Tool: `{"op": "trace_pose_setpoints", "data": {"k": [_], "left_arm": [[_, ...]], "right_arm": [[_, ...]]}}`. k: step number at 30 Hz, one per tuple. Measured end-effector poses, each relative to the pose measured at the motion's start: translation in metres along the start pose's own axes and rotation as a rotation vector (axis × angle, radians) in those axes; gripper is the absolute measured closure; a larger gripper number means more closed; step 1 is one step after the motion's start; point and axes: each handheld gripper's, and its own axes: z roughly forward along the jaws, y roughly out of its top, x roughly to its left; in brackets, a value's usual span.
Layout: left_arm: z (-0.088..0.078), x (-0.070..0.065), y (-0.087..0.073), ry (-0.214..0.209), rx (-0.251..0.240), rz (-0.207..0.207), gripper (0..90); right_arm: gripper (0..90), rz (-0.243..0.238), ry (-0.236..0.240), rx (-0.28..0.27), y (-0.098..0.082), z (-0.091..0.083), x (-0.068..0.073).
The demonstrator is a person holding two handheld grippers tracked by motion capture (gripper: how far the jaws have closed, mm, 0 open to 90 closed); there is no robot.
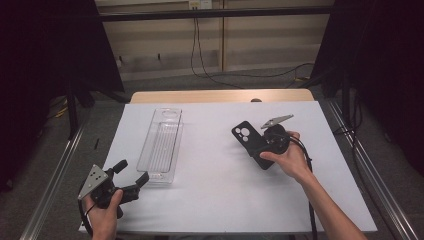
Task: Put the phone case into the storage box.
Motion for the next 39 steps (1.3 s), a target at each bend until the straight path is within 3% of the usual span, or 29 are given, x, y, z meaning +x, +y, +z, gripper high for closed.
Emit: {"op": "trace_pose_setpoints", "data": {"k": [3, 16, 28, 39], "left_arm": [[0.0, 0.0, 0.0, 0.002, -0.002, -0.005, 4.9], [0.002, 0.001, -0.001, -0.001, 0.009, -0.01, 4.9], [0.001, 0.0, 0.0, -0.001, -0.002, -0.009, 4.9], [0.002, -0.001, 0.001, -0.011, 0.003, -0.009, 4.9]], "right_arm": [[15.0, 0.005, -0.02, -0.04, -0.003, -0.005, -0.001], [14.9, 0.034, -0.004, -0.209, -0.023, -0.017, -0.003], [14.8, -0.012, 0.005, -0.377, -0.037, -0.035, 0.009], [14.8, -0.015, 0.037, -0.413, -0.06, -0.049, 0.018]]}}
